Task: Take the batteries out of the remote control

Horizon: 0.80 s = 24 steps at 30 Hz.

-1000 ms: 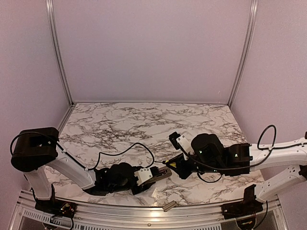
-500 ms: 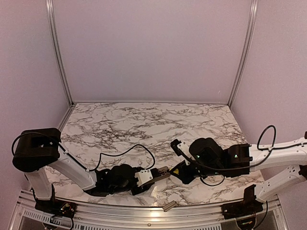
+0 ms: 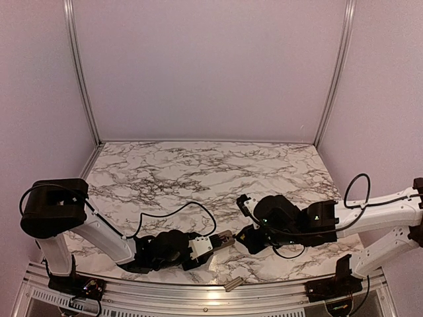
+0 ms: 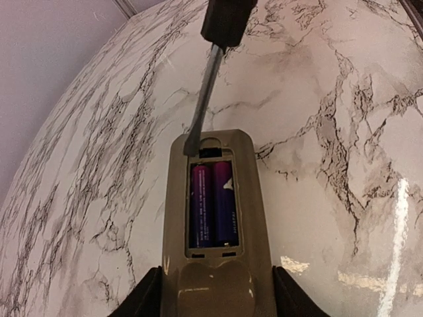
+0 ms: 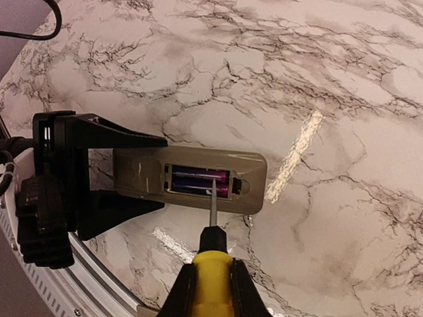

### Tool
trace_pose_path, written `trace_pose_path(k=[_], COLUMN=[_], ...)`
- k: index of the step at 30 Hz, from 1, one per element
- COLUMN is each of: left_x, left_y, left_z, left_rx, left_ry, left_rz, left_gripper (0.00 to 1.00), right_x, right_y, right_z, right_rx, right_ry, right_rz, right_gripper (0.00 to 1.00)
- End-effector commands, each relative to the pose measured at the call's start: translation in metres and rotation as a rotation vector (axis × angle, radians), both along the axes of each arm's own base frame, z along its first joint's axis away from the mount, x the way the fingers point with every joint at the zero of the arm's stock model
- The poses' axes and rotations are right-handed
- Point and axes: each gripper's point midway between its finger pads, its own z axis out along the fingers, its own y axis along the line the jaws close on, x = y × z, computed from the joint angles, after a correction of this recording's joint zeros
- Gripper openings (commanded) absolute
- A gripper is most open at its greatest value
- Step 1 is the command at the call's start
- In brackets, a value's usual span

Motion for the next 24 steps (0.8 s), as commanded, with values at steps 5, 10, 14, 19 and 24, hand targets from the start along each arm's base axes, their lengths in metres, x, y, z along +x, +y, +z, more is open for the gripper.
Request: trace_pose_path(k=[5, 10, 14, 19, 24], left_x=[0.003, 0.003, 0.002, 0.0, -0.003], left_y=[-0.007, -0.008, -0.008, -0.008, -0.009], left_z=[0.006, 0.006, 0.006, 0.006, 0.006], left_rx=[-0.013, -0.01, -0.01, -0.011, -0.009], left_ry=[-0.026, -0.027, -0.029, -0.027, -0.028], left_rz=[0.009, 0.008, 0.006, -0.004, -0.014], left_gripper=[0.0, 0.0, 0.0, 0.0, 0.0], right_x=[0.011, 0.014, 0.016, 0.017, 0.017], right_y=[0.003, 0.002, 0.004, 0.007, 0.01], right_z=[-0.01, -0.021, -0.026, -0.029, -0.034], right_rx=[-0.064, -0.099, -0.107, -0.111, -0.11], right_ry=[-0.012, -0.017, -0.022, -0.021, -0.018], right_rz=[-0.037, -0.044, -0.044, -0.039, -0.018], right_gripper=[0.0, 0.0, 0.0, 0.0, 0.0])
